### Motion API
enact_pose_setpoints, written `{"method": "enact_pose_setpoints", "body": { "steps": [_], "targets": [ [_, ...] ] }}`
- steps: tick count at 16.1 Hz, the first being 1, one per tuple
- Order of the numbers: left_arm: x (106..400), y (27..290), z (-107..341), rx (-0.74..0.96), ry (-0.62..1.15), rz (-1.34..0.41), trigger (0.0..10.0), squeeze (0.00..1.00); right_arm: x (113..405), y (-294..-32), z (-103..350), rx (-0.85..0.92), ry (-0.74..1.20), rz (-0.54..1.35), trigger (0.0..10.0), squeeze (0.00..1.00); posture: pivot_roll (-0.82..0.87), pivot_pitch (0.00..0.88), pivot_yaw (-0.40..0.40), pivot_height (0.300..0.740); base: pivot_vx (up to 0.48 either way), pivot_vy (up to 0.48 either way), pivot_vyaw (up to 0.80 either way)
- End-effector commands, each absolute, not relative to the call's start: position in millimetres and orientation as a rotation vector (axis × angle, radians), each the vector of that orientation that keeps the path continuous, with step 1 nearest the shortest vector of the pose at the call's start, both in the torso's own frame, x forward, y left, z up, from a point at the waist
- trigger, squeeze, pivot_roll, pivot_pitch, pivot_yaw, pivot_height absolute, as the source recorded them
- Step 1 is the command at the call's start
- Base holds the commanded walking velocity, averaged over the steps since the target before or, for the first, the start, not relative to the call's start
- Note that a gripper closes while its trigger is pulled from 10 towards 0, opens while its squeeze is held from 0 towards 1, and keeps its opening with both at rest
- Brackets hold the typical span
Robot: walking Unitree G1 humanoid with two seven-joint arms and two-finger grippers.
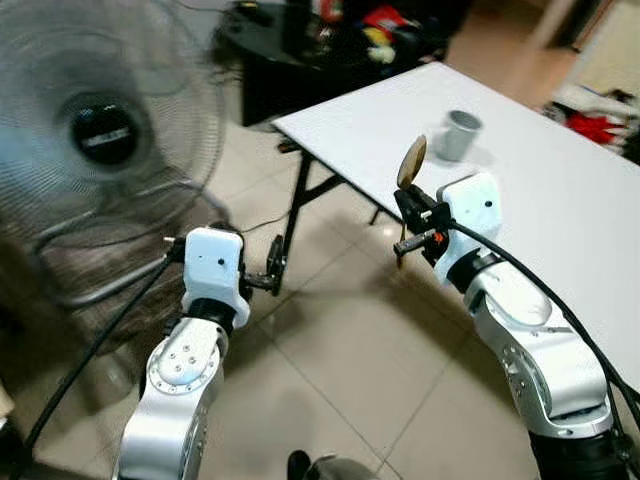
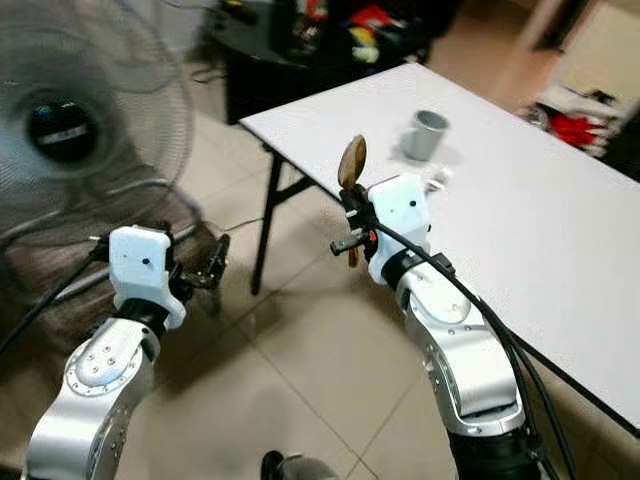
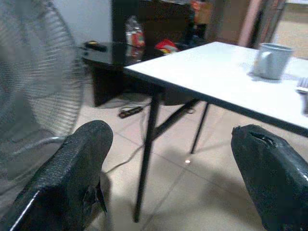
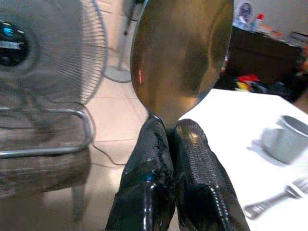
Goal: Setting the table
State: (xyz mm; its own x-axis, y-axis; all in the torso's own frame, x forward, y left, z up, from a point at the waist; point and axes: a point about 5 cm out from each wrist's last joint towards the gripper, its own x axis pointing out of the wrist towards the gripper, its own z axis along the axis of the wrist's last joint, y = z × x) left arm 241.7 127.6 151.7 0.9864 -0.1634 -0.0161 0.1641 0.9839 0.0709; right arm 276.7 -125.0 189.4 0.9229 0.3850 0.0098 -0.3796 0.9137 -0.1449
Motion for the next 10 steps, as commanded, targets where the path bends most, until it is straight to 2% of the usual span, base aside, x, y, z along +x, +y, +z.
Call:
{"method": "enact_pose_setpoints", "body": {
  "steps": [1,4,10],
  "targets": [
    [240.0,124.8,154.3,0.064,0.005,-0.183,10.0,0.0,275.4,-131.3,192.0,-0.154,-0.041,0.368,10.0,0.0,0.05,0.0,-0.135,0.74,0.0,0.0,-0.8],
    [241.8,133.5,153.9,0.094,-0.004,-0.103,10.0,0.0,275.3,-130.8,190.8,-0.158,-0.034,0.374,10.0,0.0,0.05,0.0,-0.137,0.74,0.0,0.0,-0.8],
    [239.6,133.5,153.7,0.089,-0.004,-0.12,10.0,0.0,275.3,-130.6,190.1,-0.159,-0.027,0.379,10.0,0.0,0.05,0.0,-0.132,0.74,0.0,0.0,-0.8]
  ]
}}
